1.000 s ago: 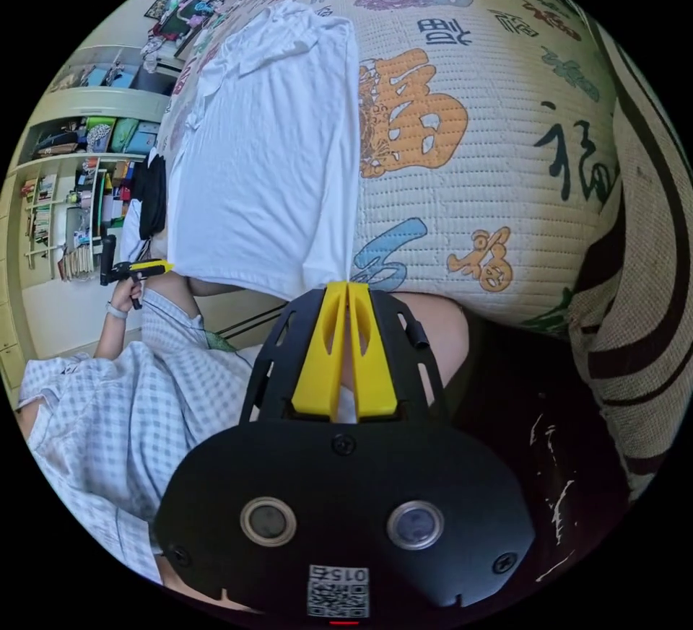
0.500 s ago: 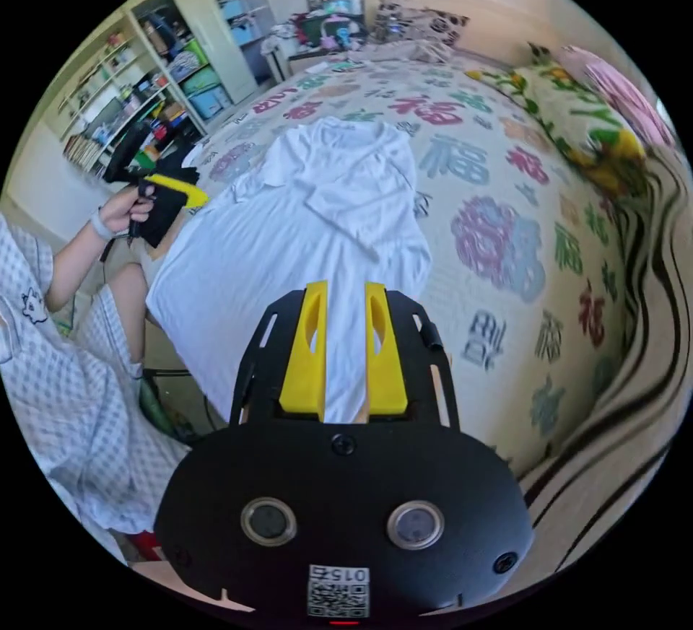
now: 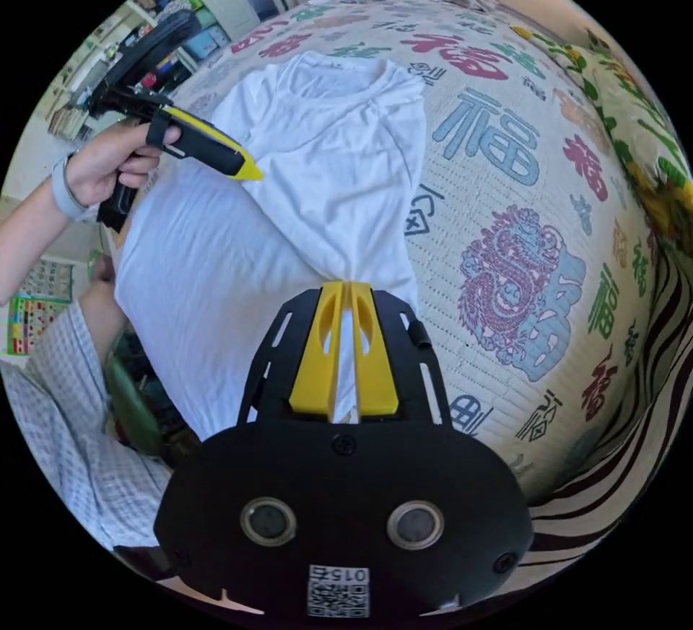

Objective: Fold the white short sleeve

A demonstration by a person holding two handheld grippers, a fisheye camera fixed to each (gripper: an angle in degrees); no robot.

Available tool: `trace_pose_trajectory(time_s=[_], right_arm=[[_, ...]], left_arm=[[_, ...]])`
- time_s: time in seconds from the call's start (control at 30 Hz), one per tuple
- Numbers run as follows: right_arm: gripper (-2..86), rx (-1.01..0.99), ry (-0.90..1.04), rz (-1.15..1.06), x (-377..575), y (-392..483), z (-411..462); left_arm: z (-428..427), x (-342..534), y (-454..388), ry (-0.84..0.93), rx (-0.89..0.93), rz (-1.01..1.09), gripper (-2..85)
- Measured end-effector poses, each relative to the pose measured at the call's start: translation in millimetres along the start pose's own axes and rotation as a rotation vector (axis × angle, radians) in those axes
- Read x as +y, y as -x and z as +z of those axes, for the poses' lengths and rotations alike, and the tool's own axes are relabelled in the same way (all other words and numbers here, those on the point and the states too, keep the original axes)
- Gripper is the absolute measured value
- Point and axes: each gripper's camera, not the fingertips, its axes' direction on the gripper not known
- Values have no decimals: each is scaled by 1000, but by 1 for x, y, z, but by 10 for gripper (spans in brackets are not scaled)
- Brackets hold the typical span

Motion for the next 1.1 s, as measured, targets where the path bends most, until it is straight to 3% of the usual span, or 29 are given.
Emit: trace_pose_trajectory(time_s=[0.23,0.4,0.53,0.63,0.73,0.87,1.0,1.1], right_arm=[[3,-256,-235,336,2,-96,-27],[-3,-355,-186,471,-11,-144,4],[-3,-367,-168,525,-23,-149,21],[1,-274,-194,519,-40,-141,14],[12,-232,-241,412,-78,-115,2],[43,-323,-200,173,-172,-56,23],[65,-437,-98,68,-270,3,79],[68,-426,-22,35,-326,37,115]], left_arm=[[20,-110,-62,-160,112,48,-5],[102,-172,-97,-32,87,83,9],[108,-170,-115,-2,121,196,53],[62,-141,-113,-89,166,264,67],[0,-81,-88,-182,92,250,74],[-59,30,-26,-186,-206,55,87],[-82,122,31,-101,-275,-166,94],[-95,157,43,-118,-342,-193,97]])
